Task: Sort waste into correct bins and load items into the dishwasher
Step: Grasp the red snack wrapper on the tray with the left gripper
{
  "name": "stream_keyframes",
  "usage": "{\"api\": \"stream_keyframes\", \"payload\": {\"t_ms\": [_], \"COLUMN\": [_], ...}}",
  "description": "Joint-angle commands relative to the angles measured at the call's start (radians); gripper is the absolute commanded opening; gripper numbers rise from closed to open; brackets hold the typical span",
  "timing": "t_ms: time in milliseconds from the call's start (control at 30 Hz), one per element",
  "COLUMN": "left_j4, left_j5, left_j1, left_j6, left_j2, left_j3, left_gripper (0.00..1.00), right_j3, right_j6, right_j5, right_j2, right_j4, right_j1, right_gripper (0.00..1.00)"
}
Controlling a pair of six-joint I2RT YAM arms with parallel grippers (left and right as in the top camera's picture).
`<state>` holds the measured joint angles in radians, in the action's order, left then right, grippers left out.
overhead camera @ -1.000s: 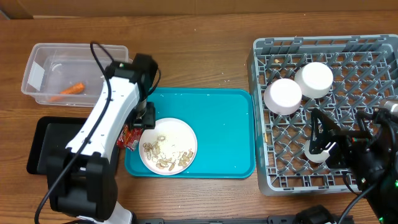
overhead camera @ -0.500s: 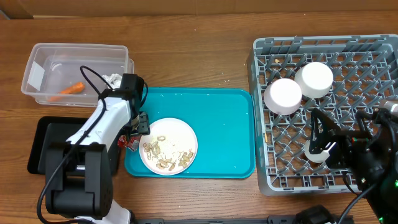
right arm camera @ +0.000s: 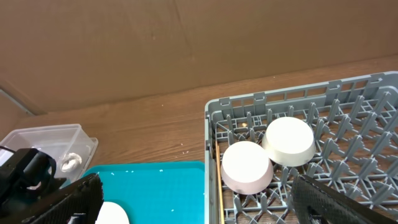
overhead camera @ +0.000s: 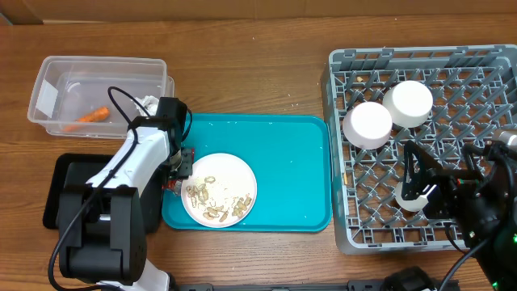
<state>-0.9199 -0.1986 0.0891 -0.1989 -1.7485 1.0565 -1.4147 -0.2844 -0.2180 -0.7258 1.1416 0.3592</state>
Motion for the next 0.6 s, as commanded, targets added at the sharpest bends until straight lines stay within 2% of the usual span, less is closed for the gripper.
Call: {"api": "stream_keyframes", "payload": {"t_ms": [0, 67, 167, 400, 567], "left_j4": [-0.048, -0.079, -0.109, -0.089, -0.046], "left_j5": [-0.011, -0.003, 0.023, 0.051, 0.077], "left_j1": [0.002, 0.003, 0.006, 0.023, 0.034], "left_j6": [-0.007, -0.010, -0.010, -0.006, -0.006], "left_j2": [0.017, 0.017, 0.017, 0.017, 0.016], "left_j3": [0.056, 0.098, 0.151, 0.158, 0.142], "left_gripper": [0.45, 0.50, 0.49, 0.53, 0.40], "right_j3": [-0.007, -0.007, -0.007, -0.007, -0.007], "right_j6": [-0.001, -0.001, -0.001, -0.001, -0.001], "right_j5": [-0.013, -0.013, -0.013, -0.013, -0.013], "right_j2": [0.000, 0.000, 0.000, 0.000, 0.000], "right_j4": [-0.006, -0.006, -0.006, -0.006, -0.006], "right_j1": [-0.001, -0.001, -0.001, -0.001, -0.001], "right_gripper": [1.00, 1.00, 1.00, 1.00, 1.00]}}
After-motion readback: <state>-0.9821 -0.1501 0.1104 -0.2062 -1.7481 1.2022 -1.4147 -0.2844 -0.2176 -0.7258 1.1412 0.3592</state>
